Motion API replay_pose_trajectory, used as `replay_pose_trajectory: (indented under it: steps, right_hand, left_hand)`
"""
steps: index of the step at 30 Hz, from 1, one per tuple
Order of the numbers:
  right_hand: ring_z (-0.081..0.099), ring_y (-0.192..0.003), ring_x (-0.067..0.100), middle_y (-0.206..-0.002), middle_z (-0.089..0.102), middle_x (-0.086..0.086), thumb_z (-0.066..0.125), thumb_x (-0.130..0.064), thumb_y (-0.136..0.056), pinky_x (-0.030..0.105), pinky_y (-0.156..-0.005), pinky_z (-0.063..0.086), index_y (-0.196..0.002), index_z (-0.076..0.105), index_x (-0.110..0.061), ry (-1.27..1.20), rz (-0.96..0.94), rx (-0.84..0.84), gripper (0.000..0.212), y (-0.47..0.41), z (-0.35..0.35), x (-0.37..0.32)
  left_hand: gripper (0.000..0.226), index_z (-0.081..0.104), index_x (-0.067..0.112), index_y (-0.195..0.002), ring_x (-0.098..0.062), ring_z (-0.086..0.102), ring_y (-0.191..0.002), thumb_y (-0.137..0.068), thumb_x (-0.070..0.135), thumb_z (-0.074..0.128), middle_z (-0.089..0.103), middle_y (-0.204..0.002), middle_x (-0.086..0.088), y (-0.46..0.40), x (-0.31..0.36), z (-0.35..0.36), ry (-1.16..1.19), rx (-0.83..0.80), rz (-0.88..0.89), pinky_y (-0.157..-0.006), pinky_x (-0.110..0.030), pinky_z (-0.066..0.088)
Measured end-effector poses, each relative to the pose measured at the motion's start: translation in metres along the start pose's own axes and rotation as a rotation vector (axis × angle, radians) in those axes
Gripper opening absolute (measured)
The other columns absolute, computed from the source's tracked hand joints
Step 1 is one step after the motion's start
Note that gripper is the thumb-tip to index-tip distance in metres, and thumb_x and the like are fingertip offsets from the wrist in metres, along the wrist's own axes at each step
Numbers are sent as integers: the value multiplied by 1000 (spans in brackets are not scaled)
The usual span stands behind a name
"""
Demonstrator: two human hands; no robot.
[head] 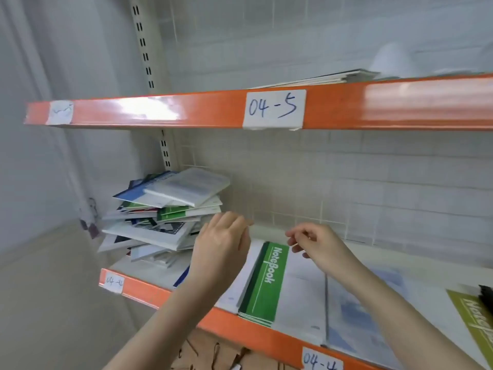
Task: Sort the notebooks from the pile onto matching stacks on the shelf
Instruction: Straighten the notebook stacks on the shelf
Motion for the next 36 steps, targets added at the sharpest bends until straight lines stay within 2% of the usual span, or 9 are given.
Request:
replay_pose_trajectory:
  steps: [5, 9, 14, 17, 20, 23, 26, 33, 36]
  right_hand:
    - [61, -76, 9, -91, 65, 0, 40, -8, -98, 20, -65, 46, -95, 61, -19, -93, 10, -61, 24, -42, 72, -38]
    - [56, -76, 12, -93, 61, 4, 38, -9, -98, 21, -64, 47, -90, 60, -19, -230, 114, 21, 25, -75, 108, -53]
    - [53, -100, 16, -107, 53, -6, 41, -31, -100, 34, -94, 44, -123, 52, -15, -123, 201, 35, 31, -104, 133, -53]
    - [55, -110, 21, -125, 56, 6, 47, -37, -97, 40, -97, 46, -129, 46, -8, -310, 314, -2, 43, -122, 148, -56]
    - [62, -94, 25, -111, 61, 14, 54, -25, -95, 37, -74, 54, -124, 45, -5, -660, 441, -16, 36, -140, 157, -64]
    - [62, -79, 22, -97, 61, 10, 53, -30, -96, 33, -59, 53, -123, 46, -7, -608, 491, -25, 36, -152, 162, -67]
    - [60, -72, 19, -90, 59, 8, 61, -28, -91, 29, -47, 49, -124, 47, -7, -587, 531, -11, 41, -159, 168, -64]
    - [61, -80, 26, -93, 59, 14, 63, -11, -89, 34, -39, 54, -112, 49, -5, -757, 600, 24, 28, -151, 169, -60]
    - [61, -78, 26, -87, 59, 14, 56, -8, -92, 42, -58, 58, -94, 49, -6, -804, 624, -2, 8, -144, 162, -65]
  left_hand:
    - [34, 64, 11, -110, -33, 58, -104, -90, 34, 49, 63, -111, -10, -12, -116, -27, -229, -71, -135, -83, -45, 49]
    - [51, 47, 13, -135, -31, 39, -128, -96, 45, 46, 47, -137, -13, -36, -187, -38, -213, -189, -379, -101, -46, 36]
    - [54, 43, 13, -138, -34, 42, -125, -99, 48, 32, 48, -136, -18, -53, -241, -35, -165, -340, -554, -101, -44, 34]
    - [50, 55, 15, -127, -35, 53, -110, -99, 48, 29, 56, -125, -17, -46, -245, -28, -205, -342, -534, -92, -41, 40]
    - [43, 61, 16, -116, -37, 52, -105, -99, 45, 35, 57, -117, -16, -36, -240, -25, -235, -262, -492, -89, -42, 42]
    - [33, 68, 11, -104, -34, 57, -94, -97, 34, 46, 63, -106, -13, -24, -231, -24, -249, -116, -342, -82, -39, 45]
    - [31, 67, 8, -77, -27, 57, -61, -91, 22, 43, 65, -79, -6, -13, -215, -24, -137, 27, -123, -61, -33, 45]
    - [36, 65, 13, -91, -20, 62, -68, -86, 45, 48, 65, -80, -1, -4, -182, -15, -266, -87, 93, -61, -31, 50]
    - [33, 66, 12, -88, -20, 60, -63, -58, 13, 82, 63, -73, -2, -4, -180, -12, -358, -93, 199, -55, -29, 47]
Point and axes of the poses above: each hand's wrist, its own y-axis away from the middle knuckle, its own z-axis out of the palm, x = y × z, the point moved 2 cm from there along -y, towards the middle knuckle
